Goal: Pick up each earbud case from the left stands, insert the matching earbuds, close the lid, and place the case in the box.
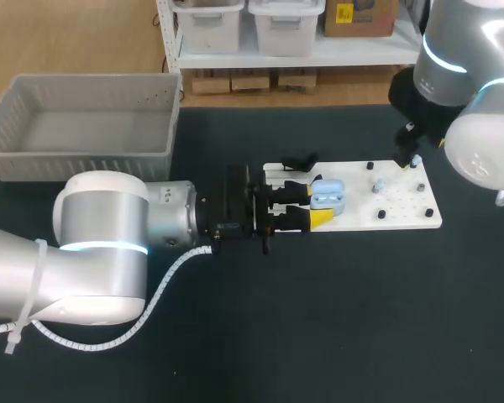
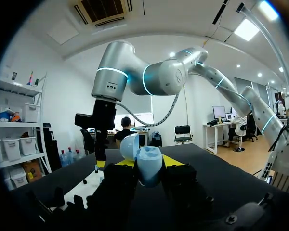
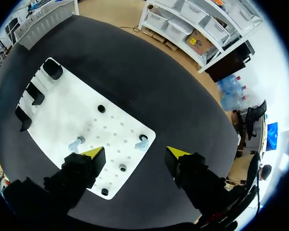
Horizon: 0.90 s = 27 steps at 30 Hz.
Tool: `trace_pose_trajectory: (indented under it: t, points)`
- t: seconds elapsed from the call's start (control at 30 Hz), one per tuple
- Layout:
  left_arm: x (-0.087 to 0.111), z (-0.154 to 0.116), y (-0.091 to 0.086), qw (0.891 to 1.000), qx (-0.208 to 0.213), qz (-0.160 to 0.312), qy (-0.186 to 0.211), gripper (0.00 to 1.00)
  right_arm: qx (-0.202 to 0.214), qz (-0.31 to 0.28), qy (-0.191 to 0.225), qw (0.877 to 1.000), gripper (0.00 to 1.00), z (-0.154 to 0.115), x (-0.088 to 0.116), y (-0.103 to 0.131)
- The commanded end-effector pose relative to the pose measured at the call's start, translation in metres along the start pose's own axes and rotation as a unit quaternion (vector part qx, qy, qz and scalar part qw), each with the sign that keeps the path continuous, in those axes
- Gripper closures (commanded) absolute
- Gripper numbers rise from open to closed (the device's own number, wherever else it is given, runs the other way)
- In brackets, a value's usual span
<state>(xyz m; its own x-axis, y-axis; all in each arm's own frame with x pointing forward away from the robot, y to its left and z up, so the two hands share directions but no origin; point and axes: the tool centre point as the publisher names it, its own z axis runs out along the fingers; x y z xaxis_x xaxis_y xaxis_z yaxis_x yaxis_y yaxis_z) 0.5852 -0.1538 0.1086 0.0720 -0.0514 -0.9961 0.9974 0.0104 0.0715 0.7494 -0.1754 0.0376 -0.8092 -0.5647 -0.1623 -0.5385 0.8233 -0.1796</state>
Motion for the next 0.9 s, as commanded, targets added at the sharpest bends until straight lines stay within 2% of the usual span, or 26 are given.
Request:
trace_pose_trajectory:
  t: [0.03,0.17,0.27,0.67,0.73,0.9]
  points:
    - [0.001,0.000,-0.002,1.000,-0.004,0.002,-0.001,1.00,-0.006,0.002,0.009,1.000,0.29,0.006,-0.003,-0.001]
    - [0.001,0.000,-0.002,1.000,-0.004,0.002,-0.001,1.00,-0.011,0.003,0.018,1.000,0.36,0.012,-0.002,-0.001]
    - [0.001,0.000,-0.002,1.000,-0.004,0.002,-0.001,1.00,-0.016,0.007,0.024,1.000,0.47,0.016,-0.002,-0.002]
    - [0.001,0.000,-0.002,1.000,-0.004,0.002,-0.001,1.00,-0.028,0.019,0.030,0.999,0.56,0.025,-0.003,-0.007]
    - [0.001,0.000,-0.002,1.000,-0.004,0.002,-0.001,1.00,-0.027,0.020,0.031,0.999,0.60,0.026,-0.003,-0.007]
    - [0.001,0.000,-0.002,1.000,-0.004,0.002,-0.001,1.00,-0.027,0.022,0.033,0.999,0.61,0.027,-0.003,-0.006]
